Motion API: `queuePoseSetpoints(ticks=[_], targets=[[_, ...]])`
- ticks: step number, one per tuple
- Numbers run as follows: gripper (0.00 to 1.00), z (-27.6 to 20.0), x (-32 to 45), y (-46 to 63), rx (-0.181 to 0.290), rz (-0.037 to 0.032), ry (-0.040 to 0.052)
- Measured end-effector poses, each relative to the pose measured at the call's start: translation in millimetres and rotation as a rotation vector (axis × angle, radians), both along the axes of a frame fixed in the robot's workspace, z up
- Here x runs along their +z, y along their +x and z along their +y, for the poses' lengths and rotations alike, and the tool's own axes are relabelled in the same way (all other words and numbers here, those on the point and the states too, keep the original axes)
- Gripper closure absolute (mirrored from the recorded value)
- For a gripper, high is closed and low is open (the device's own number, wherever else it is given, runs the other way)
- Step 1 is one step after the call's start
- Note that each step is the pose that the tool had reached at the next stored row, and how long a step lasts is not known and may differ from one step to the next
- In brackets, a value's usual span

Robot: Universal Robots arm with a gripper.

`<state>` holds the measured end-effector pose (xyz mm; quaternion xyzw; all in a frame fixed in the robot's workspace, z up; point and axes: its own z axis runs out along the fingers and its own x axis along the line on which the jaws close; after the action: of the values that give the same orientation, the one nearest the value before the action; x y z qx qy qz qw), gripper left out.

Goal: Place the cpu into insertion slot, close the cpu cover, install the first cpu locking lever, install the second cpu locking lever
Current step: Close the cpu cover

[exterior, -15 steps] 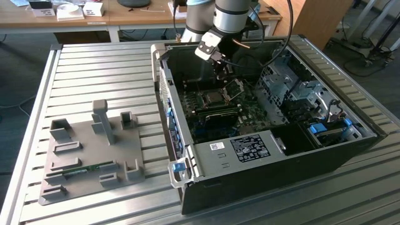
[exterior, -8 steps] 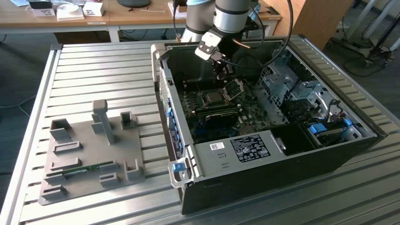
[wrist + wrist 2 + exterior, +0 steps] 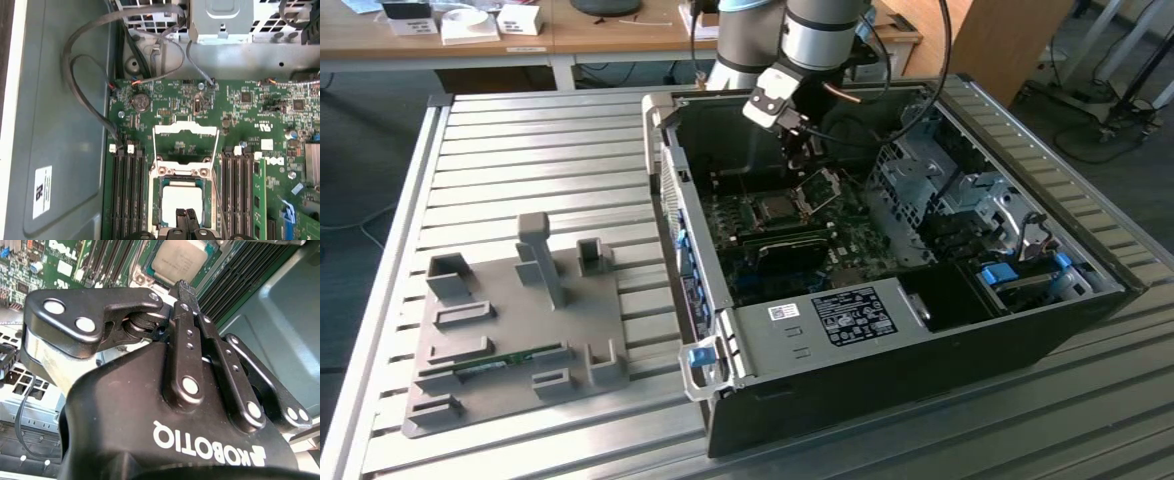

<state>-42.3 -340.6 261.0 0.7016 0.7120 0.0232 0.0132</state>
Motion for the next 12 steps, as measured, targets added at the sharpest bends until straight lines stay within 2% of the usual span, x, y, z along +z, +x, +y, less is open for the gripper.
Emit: queuePoseSetpoints(ticks=[12], targets=[[0.89,0.7,-0.4,24.5,0.0,0.0,0.0]])
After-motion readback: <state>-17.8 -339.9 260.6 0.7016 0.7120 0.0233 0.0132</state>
